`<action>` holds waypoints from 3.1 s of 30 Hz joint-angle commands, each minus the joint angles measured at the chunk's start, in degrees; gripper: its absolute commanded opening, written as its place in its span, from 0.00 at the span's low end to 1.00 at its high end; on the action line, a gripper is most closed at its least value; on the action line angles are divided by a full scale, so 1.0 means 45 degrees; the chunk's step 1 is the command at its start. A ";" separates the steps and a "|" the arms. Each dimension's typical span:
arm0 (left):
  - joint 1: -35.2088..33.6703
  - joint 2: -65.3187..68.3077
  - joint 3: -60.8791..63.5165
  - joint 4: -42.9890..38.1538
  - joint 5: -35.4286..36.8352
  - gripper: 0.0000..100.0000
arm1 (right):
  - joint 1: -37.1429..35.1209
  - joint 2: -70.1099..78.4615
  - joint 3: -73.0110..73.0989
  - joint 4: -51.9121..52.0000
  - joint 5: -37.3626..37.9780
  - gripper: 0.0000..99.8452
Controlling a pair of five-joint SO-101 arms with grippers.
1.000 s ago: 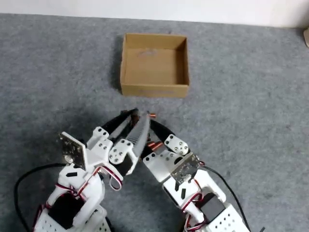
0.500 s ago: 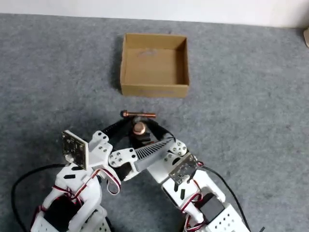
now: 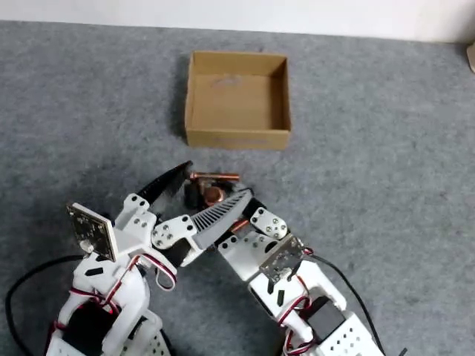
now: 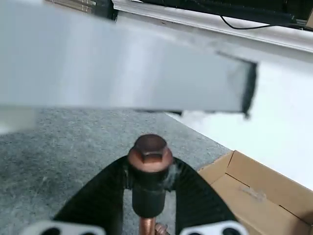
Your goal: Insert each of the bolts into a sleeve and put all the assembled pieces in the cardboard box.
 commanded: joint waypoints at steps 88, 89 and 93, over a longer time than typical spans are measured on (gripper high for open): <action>-0.6125 1.2396 0.0107 -0.7092 0.1153 0.01 | 0.7414 3.6816 -3.9961 1.5033 -0.1289 0.00; -0.6125 1.2396 0.0107 -0.7092 0.1153 0.01 | 0.7453 3.6816 -3.9629 1.4857 -0.1446 0.00; -0.6105 1.2415 0.0107 -0.7092 0.1153 0.01 | 0.7394 3.6835 -3.9629 1.4310 -0.1856 0.00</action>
